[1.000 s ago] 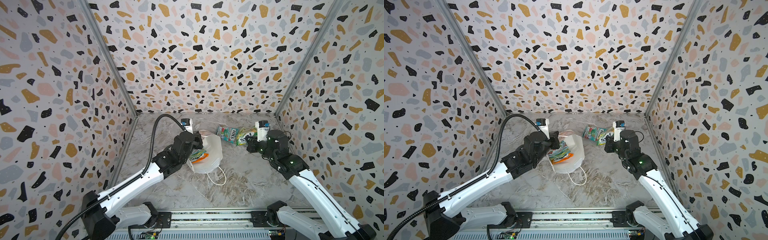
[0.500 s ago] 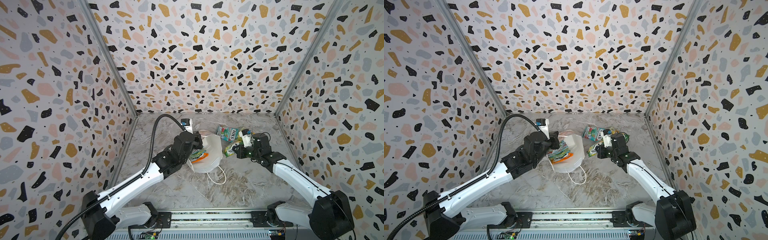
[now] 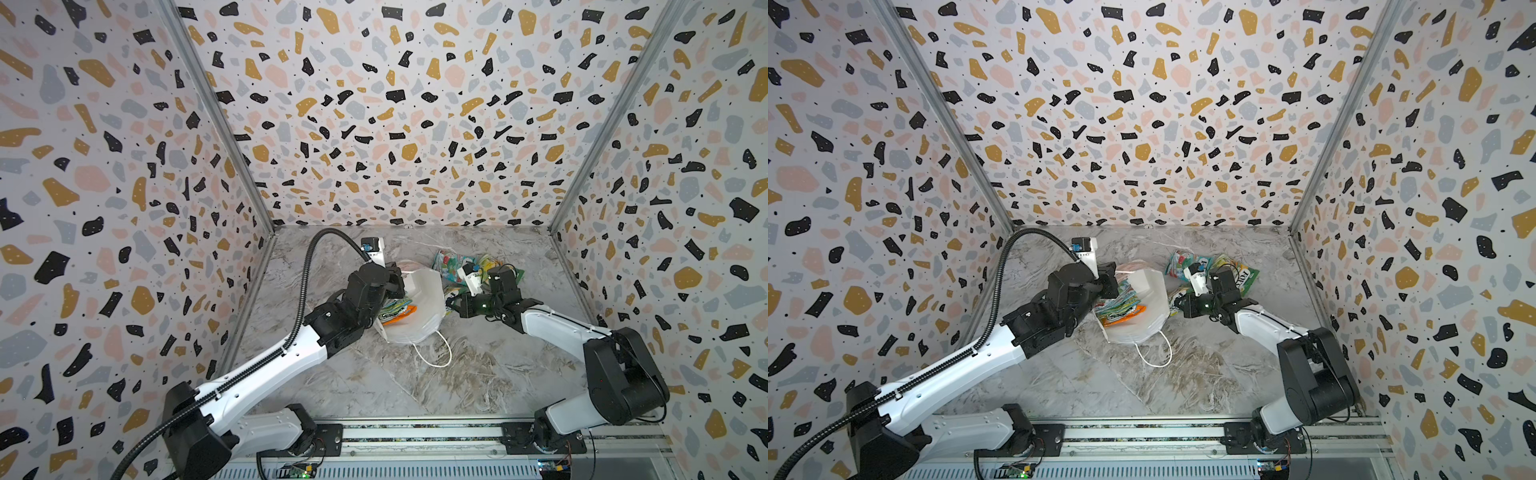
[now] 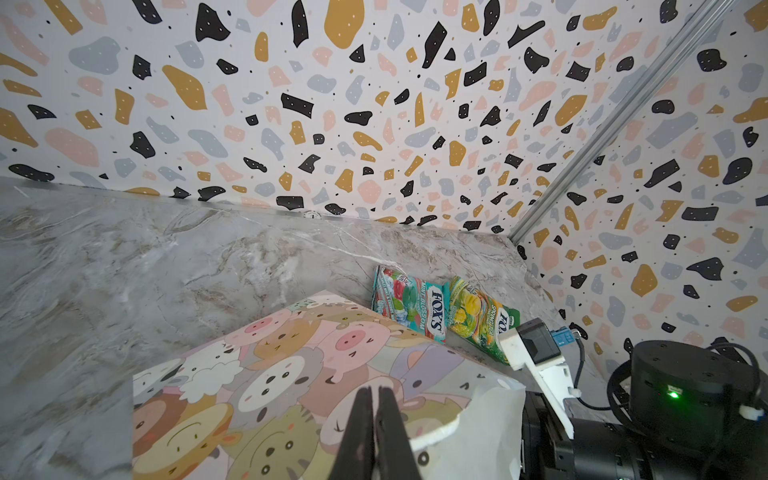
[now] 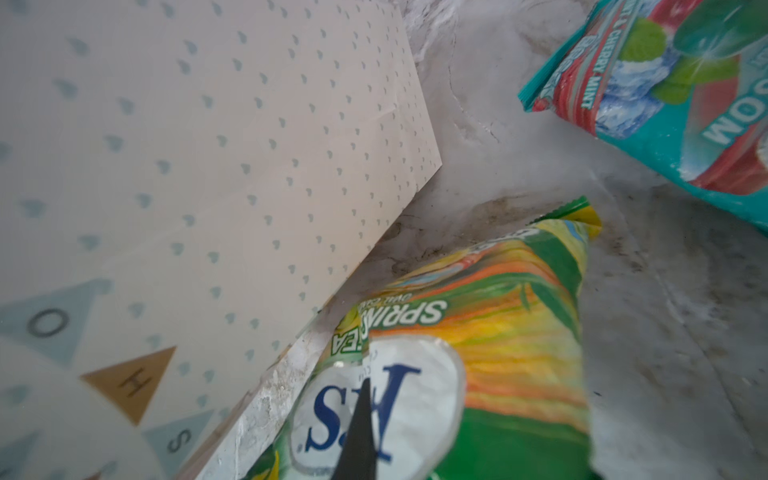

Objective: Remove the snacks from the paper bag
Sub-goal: 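Carry the green pack beside the bag and lower it onto the table, then open the right gripper to release the green pack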

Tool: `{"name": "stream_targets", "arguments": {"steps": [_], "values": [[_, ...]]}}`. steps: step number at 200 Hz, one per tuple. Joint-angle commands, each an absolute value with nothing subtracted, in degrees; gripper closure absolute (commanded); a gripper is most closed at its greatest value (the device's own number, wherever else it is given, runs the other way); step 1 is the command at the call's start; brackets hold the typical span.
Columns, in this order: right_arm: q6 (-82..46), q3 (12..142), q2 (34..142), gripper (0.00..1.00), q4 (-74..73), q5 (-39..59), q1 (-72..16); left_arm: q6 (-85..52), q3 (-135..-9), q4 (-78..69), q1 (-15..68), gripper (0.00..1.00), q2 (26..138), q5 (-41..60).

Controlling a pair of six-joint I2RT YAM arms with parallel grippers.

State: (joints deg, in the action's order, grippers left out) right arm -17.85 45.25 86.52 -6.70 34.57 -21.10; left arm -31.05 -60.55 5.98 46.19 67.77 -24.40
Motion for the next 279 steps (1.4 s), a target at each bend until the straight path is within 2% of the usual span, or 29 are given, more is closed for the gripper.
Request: {"name": "stream_targets", "arguments": {"steps": [1,64,120,144,165,173,188,210,253,279], "values": [[-16.10,46.14,87.63,1.00,-9.50,35.82,-20.84,-30.24,-60.97,5.01,46.23,1.00,66.45,-25.61],[-15.02,46.40,91.37,1.00,-7.18,32.56,-19.69,-30.25,-60.65,4.91,46.22,1.00,66.36,-25.66],[-13.01,48.72,92.79,0.93,-3.28,29.03,-19.20,-30.32,-60.49,4.70,46.22,1.00,66.50,-25.66],[-12.91,49.13,93.08,0.83,-2.68,27.85,-19.07,-30.41,-60.47,4.47,46.19,1.00,66.37,-25.70],[-12.55,49.71,93.26,0.79,-2.12,27.27,-18.98,-30.41,-60.53,4.56,46.19,1.00,66.51,-25.50],[-12.47,50.04,93.25,0.73,-1.62,26.68,-18.98,-30.41,-60.51,4.47,46.22,1.00,66.65,-25.47],[-12.53,50.69,93.15,0.55,-0.28,24.09,-18.98,-30.50,-60.46,4.47,46.19,1.00,66.71,-25.26],[-12.82,51.50,92.02,0.43,1.90,20.89,-18.90,-30.50,-60.53,4.41,46.21,1.00,66.75,-25.08],[-14.82,49.47,84.98,0.37,2.20,17.43,-18.85,-30.50,-60.40,4.18,46.18,1.00,66.84,-24.61],[-16.28,47.34,78.08,0.36,1.63,20.04,-18.90,-30.50,-60.30,3.90,46.22,1.00,66.88,-24.14]]}}
